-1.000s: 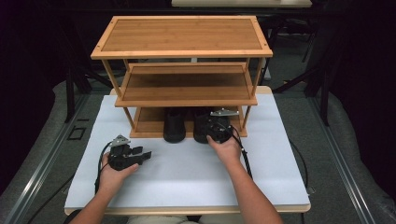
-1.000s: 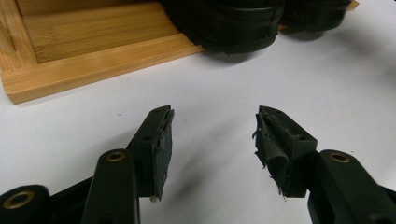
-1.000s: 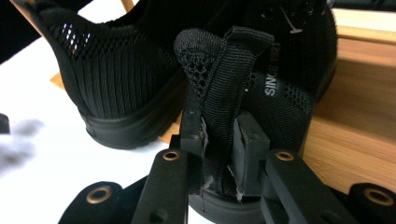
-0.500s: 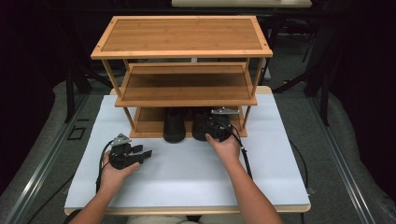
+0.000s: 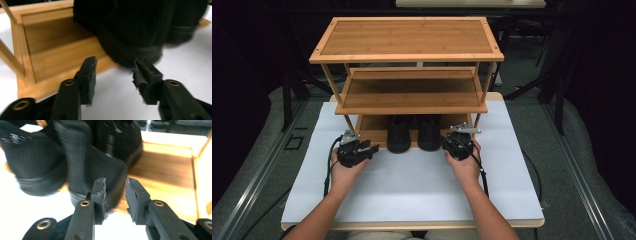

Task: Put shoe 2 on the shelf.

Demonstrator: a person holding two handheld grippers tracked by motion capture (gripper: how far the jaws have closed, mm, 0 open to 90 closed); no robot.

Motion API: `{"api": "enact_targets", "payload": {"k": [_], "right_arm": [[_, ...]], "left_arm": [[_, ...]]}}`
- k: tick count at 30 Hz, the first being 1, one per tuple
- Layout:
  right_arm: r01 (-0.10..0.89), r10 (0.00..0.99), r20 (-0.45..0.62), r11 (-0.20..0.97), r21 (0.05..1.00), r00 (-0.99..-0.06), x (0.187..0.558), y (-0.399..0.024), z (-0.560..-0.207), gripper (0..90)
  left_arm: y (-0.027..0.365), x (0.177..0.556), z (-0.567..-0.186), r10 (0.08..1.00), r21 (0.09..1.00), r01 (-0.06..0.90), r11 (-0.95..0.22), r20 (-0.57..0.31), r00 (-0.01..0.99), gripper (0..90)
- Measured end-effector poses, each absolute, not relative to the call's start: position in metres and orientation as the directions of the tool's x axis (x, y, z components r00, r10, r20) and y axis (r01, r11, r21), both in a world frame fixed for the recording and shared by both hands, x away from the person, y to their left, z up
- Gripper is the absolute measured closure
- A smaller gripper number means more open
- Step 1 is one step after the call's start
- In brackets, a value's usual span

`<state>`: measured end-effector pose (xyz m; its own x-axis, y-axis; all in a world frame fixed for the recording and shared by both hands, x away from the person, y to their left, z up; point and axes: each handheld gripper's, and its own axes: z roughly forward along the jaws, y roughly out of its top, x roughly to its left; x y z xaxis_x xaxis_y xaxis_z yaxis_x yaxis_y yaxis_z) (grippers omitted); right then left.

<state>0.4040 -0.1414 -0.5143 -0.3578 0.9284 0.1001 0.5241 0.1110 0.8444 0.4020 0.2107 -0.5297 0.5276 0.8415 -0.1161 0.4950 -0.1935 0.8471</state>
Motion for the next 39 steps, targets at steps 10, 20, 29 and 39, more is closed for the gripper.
{"api": "enact_targets", "payload": {"k": [10, 20, 29, 39], "right_arm": [[0.579, 0.938, 0.134, 0.080, 0.812, -0.319, 0.418, -0.142, -0.535, 71.0], [0.585, 0.933, 0.152, 0.072, 0.808, -0.325, 0.420, -0.136, -0.540, 70.1], [0.584, 0.921, 0.170, 0.074, 0.808, -0.351, 0.419, -0.130, -0.541, 70.8], [0.594, 0.918, 0.183, 0.068, 0.801, -0.351, 0.420, -0.130, -0.541, 71.8]], "left_arm": [[0.183, 0.419, -0.545, 0.847, 0.818, 0.534, -0.213, -0.118, 0.519, 63.9], [0.180, 0.422, -0.548, 0.844, 0.822, 0.539, -0.184, -0.149, 0.515, 62.8], [0.174, 0.425, -0.549, 0.837, 0.824, 0.536, -0.185, -0.154, 0.526, 61.8], [0.175, 0.430, -0.549, 0.845, 0.824, 0.541, -0.168, -0.162, 0.510, 61.9]]}}
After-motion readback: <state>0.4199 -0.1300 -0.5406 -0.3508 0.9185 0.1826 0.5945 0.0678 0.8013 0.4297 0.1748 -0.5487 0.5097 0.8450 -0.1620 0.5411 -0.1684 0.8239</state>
